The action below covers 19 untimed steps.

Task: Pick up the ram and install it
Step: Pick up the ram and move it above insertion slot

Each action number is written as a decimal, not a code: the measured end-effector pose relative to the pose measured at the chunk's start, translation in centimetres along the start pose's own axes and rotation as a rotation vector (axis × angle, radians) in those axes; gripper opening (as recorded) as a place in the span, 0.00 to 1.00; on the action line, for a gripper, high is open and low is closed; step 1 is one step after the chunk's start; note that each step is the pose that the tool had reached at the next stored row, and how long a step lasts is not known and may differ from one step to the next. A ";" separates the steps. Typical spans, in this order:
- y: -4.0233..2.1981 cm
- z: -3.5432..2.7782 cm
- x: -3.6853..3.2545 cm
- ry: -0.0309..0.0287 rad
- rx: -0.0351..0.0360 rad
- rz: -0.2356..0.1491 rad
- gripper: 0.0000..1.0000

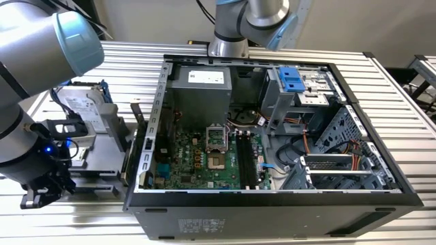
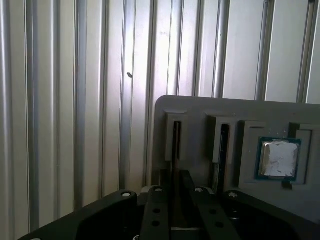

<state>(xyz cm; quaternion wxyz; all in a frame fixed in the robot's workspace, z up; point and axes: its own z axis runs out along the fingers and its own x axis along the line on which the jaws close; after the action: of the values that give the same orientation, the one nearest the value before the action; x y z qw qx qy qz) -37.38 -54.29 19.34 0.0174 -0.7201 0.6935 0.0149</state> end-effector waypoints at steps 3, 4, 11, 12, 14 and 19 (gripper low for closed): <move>0.01 -0.04 -0.01 0.0001 -0.0001 0.000 1.00; 0.02 -0.04 -0.01 0.0001 -0.0001 0.000 1.00; 0.05 -1.34 -0.05 -0.0028 -0.0001 0.000 0.00; 0.05 -1.77 -0.07 -0.0034 0.0000 0.000 0.00; 0.04 -2.70 -0.10 -0.0036 -0.0001 0.000 0.00; 0.03 -4.95 -0.20 -0.0037 0.0001 0.002 0.00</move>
<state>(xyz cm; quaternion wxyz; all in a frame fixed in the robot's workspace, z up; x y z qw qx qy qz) -37.44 -54.32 24.29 0.0188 -0.7195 0.6941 0.0163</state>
